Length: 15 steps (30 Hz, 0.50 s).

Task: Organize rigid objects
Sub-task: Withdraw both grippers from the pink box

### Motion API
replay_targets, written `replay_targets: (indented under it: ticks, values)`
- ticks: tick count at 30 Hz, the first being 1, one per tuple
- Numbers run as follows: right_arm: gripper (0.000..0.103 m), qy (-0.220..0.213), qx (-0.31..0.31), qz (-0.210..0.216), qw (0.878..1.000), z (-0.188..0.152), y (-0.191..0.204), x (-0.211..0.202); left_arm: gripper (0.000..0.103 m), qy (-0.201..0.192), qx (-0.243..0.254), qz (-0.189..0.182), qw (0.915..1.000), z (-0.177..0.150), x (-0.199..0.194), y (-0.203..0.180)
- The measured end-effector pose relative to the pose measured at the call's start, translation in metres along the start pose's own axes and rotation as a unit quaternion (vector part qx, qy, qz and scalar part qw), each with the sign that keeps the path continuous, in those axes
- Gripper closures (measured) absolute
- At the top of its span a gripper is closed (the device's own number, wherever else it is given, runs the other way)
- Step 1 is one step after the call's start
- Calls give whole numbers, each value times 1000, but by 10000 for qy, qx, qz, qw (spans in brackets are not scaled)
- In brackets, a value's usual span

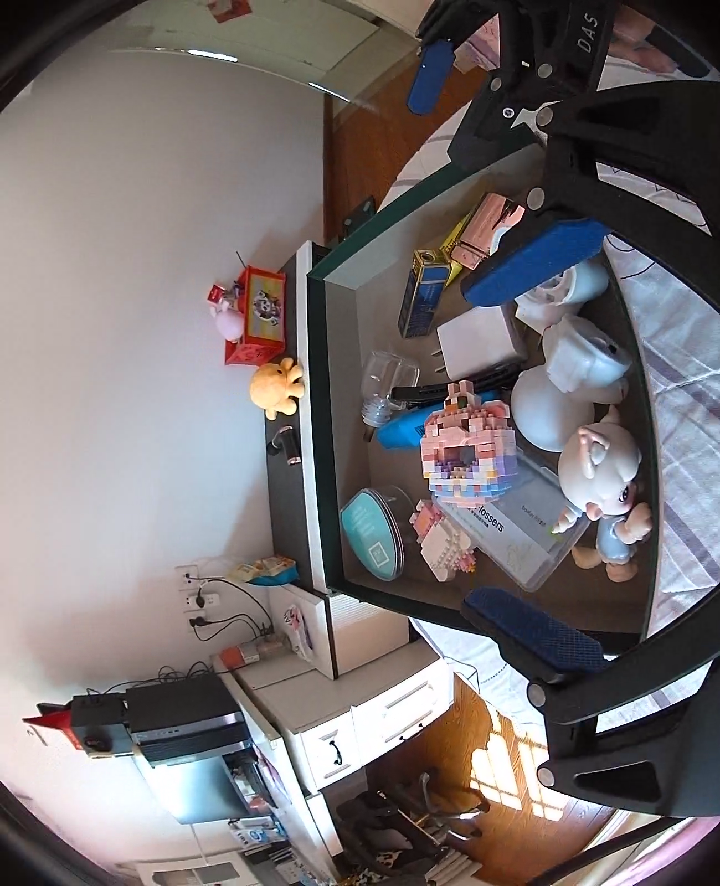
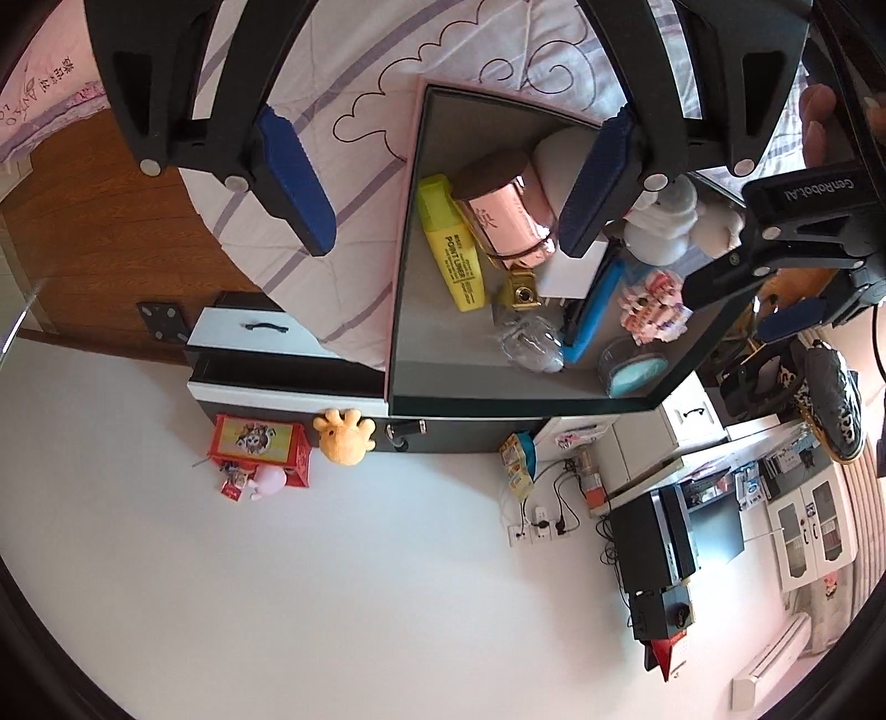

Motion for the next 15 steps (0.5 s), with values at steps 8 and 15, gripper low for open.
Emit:
replay_targets:
  ticks: [8, 15]
  values:
    - [0, -159, -224, 1, 9996, 7, 29, -24, 0, -127, -91, -97, 9998, -2, -34, 5]
    - [0, -427, -158, 52, 9989, 8, 45, -65, 0, -436, -157, -110, 9989, -3, -77, 12]
Point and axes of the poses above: each gripper's, at about its wrist camera, not at the fingertips, and x roughly the way its jaws point, y to its left, z to its top, the point moved 4 cm from there along x, roughly the way its jaws point, and after that the axes turned 7 degrees about -y, right-handed, at the moved point
